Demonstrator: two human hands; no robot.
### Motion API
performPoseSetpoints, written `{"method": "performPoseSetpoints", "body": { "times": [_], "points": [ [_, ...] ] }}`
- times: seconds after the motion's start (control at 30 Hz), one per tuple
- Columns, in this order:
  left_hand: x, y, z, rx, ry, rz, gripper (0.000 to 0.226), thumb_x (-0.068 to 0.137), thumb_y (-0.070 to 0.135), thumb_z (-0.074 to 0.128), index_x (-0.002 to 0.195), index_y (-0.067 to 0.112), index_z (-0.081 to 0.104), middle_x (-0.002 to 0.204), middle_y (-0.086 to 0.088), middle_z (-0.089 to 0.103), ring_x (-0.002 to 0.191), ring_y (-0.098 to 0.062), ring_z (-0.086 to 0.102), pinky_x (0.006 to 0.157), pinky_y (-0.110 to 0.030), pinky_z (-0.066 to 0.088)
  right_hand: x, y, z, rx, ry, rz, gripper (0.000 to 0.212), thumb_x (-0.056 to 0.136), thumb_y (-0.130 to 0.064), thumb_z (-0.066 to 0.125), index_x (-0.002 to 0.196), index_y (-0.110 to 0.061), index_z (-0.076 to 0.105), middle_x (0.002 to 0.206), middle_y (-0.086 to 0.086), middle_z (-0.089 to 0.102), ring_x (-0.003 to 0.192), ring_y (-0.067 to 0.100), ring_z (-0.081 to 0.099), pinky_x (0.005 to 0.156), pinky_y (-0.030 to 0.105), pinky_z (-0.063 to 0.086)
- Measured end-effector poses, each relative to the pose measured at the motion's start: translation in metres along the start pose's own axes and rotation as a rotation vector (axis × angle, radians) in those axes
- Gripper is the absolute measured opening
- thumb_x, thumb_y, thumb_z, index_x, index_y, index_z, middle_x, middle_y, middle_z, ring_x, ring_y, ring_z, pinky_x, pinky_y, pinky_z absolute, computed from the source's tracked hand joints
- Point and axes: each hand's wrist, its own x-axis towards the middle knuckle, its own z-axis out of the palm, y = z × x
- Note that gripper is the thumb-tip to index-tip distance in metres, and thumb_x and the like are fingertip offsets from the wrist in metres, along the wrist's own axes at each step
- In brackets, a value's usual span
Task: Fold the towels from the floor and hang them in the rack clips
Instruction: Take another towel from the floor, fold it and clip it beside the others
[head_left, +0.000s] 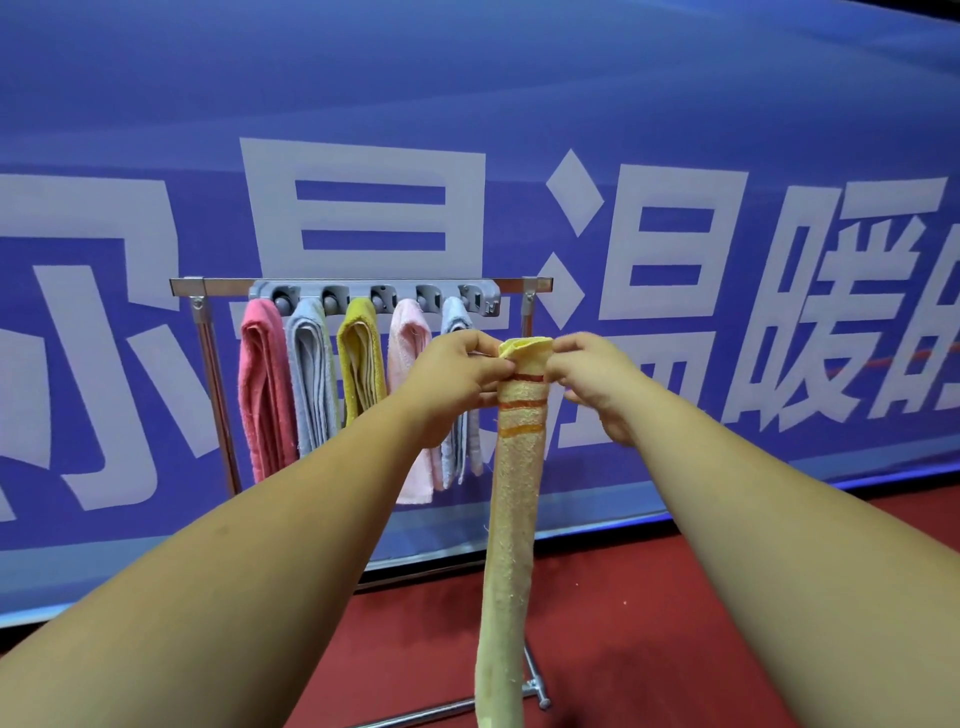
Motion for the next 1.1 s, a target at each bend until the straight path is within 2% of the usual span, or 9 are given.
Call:
{"method": "performPoseSetpoints", "body": {
  "times": [0.13,0.23,0.33,0.47,0.63,0.77,0.87,1.0,1.1],
  "points": [
    [-0.003,0.004,-0.005,-0.063,-0.071,-0.009,0.010,0.098,0.000,0.071,0.100,0.009,0.067,0.090,-0.011,0.074,0.078,-0.018,0.075,0.069,-0.026,0.062,-0.008,0.025,0.001,0.235,-0.286,0.131,0.030,0.093,-0.020,0.078,0.123,-0.017,0.075,0.113,0.004,0.081,0.106,0.021,0.073,0.098,0.036,0.050],
    [-0.005,0.008,-0.010,-0.056,-0.073,-0.011,0.010,0.096,0.004,0.075,0.102,0.007,0.069,0.091,-0.009,0.077,0.083,-0.019,0.077,0.069,-0.026,0.062,-0.007,0.030,0.001,0.353,-0.249,0.050,0.029,0.095,-0.017,0.078,0.123,-0.011,0.075,0.115,0.009,0.081,0.112,0.029,0.076,0.097,0.044,0.059],
    [-0.005,0.009,-0.014,-0.117,-0.041,-0.002,0.011,0.095,0.004,0.077,0.102,0.006,0.069,0.097,-0.013,0.078,0.089,-0.025,0.080,0.073,-0.031,0.064,-0.002,0.021,-0.001,0.328,-0.189,-0.042,0.025,0.095,-0.013,0.076,0.121,-0.011,0.076,0.113,0.011,0.081,0.112,0.034,0.076,0.097,0.050,0.061],
    [-0.006,0.005,-0.013,-0.106,-0.031,-0.020,0.017,0.092,0.009,0.081,0.103,0.009,0.069,0.099,-0.009,0.077,0.093,-0.023,0.078,0.076,-0.032,0.062,-0.003,0.008,-0.001,0.220,-0.198,-0.040,0.018,0.097,-0.014,0.073,0.114,-0.014,0.079,0.107,0.008,0.082,0.109,0.032,0.076,0.095,0.050,0.062],
    [-0.006,0.007,-0.014,-0.135,-0.047,0.005,0.016,0.091,0.003,0.080,0.102,0.006,0.068,0.098,-0.010,0.074,0.093,-0.023,0.077,0.076,-0.034,0.063,-0.007,0.003,-0.002,0.245,-0.285,-0.018,0.023,0.097,-0.015,0.074,0.120,-0.014,0.077,0.113,0.007,0.081,0.112,0.029,0.075,0.097,0.049,0.060],
    [-0.006,0.011,-0.013,-0.127,-0.069,0.031,0.017,0.090,0.001,0.081,0.098,0.008,0.068,0.097,-0.010,0.074,0.091,-0.022,0.076,0.074,-0.033,0.062,-0.009,-0.002,-0.004,0.324,-0.293,-0.036,0.026,0.098,-0.017,0.073,0.124,-0.014,0.076,0.115,0.009,0.081,0.107,0.026,0.077,0.081,0.040,0.061],
    [-0.006,0.012,-0.015,-0.144,-0.075,0.040,0.015,0.090,0.000,0.080,0.095,0.010,0.068,0.093,-0.008,0.074,0.088,-0.020,0.076,0.071,-0.031,0.061,-0.009,-0.009,-0.005,0.334,-0.316,-0.056,0.027,0.100,-0.019,0.071,0.126,-0.015,0.077,0.117,0.011,0.080,0.106,0.026,0.077,0.083,0.040,0.061],
    [-0.006,0.006,-0.019,-0.199,-0.095,0.009,0.022,0.088,0.006,0.084,0.104,0.009,0.070,0.101,-0.008,0.076,0.096,-0.023,0.076,0.077,-0.036,0.062,-0.005,-0.012,-0.003,0.343,-0.294,-0.035,0.025,0.104,-0.014,0.063,0.125,-0.010,0.076,0.116,0.013,0.080,0.109,0.030,0.077,0.087,0.043,0.063],
    [-0.011,-0.002,-0.017,-0.137,-0.208,-0.095,0.034,0.087,0.010,0.086,0.117,0.010,0.069,0.109,-0.005,0.078,0.106,-0.025,0.076,0.088,-0.040,0.062,-0.004,-0.011,0.000,0.387,-0.272,-0.019,0.025,0.105,-0.010,0.060,0.124,-0.007,0.076,0.116,0.015,0.080,0.111,0.032,0.076,0.090,0.046,0.063]
  ]
}}
